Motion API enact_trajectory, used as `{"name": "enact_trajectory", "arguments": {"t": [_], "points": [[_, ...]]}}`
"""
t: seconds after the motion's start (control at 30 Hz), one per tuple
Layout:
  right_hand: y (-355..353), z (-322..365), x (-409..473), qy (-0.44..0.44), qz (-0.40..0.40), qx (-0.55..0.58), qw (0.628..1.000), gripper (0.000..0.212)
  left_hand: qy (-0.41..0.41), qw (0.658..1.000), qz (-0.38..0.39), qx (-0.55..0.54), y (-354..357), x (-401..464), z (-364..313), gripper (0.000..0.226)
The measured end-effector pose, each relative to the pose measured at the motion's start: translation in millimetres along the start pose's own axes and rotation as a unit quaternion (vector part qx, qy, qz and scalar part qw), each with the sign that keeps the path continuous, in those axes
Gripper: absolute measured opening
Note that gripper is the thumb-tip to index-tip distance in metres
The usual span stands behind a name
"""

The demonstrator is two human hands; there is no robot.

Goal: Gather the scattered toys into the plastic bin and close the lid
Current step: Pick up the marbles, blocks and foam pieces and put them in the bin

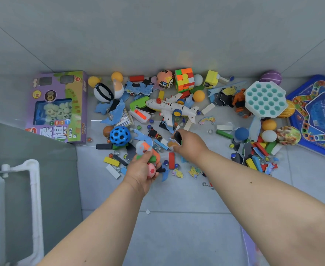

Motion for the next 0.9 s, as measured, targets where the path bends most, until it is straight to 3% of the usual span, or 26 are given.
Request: {"name": "enact_trajectory", "arguments": {"t": [0.13, 0.27, 0.4, 0.5, 0.7, 0.83, 0.9], "points": [[12.8, 25.6, 8.8, 0.0, 0.013, -0.087, 0.996, 0.029, 0.043, 0.998, -0.031, -0.018, -9.1, -1.9, -8.2, 0.014], [22.0, 37.7, 21.4, 0.016, 0.007, -0.107, 0.994, 0.02, 0.034, 0.999, -0.023, -0.02, -12.4, 1.9, -7.8, 0.007], [23.6, 29.3, 23.8, 0.064, 0.003, -0.052, 0.997, 0.028, 0.052, 0.999, -0.001, 0.002, -9.3, 6.4, -13.2, 0.01], [24.4, 22.7, 20.5, 0.099, -0.005, -0.024, 0.995, 0.034, 0.065, 0.997, 0.031, 0.021, -2.3, 8.1, -22.2, 0.025], [26.5, 21.0, 22.1, 0.123, -0.005, 0.001, 0.992, 0.03, 0.032, 0.994, 0.038, 0.092, 6.9, 13.4, -31.3, 0.033], [31.6, 17.7, 22.9, 0.12, -0.012, 0.021, 0.992, 0.016, 0.015, 0.993, 0.033, 0.114, 9.9, 17.8, -34.1, 0.034], [31.7, 18.0, 20.5, 0.098, -0.047, 0.06, 0.992, 0.024, 0.012, 0.992, 0.035, 0.117, 11.2, 20.1, -34.3, 0.034]]}}
Point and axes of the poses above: each hand's wrist, its own x-axis towards the middle knuckle, its own y-axis out of the palm, z = x × y, the point moved 7 cm from there along x, towards the middle knuckle, and after that the axes turned 14 degrees about -y, right-handed, at the moved point
